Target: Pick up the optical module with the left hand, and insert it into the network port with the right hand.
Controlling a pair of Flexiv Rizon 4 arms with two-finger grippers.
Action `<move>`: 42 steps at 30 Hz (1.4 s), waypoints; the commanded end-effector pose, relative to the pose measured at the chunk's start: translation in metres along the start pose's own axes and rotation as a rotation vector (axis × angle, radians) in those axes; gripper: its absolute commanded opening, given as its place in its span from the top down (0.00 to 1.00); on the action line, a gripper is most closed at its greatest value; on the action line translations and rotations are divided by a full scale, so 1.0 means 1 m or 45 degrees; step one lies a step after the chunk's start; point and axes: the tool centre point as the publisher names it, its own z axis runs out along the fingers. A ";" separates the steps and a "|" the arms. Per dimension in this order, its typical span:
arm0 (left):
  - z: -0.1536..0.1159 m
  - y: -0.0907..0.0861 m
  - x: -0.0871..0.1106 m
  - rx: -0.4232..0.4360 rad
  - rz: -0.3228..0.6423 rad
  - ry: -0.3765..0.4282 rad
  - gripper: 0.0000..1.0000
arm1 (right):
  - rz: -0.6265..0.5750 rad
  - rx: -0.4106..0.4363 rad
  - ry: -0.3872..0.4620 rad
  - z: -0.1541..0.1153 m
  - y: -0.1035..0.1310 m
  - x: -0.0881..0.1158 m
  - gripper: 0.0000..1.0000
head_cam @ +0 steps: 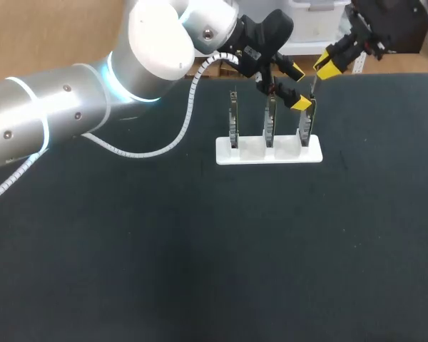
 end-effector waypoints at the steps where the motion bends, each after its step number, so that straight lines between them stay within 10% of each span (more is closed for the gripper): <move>1: 0.001 0.002 -0.001 0.005 0.000 0.005 0.00 | -0.007 0.009 0.010 0.001 0.004 0.000 1.00; 42: 0.001 0.002 -0.001 0.005 0.000 0.005 0.00 | -0.009 0.003 0.005 0.004 -0.005 0.001 1.00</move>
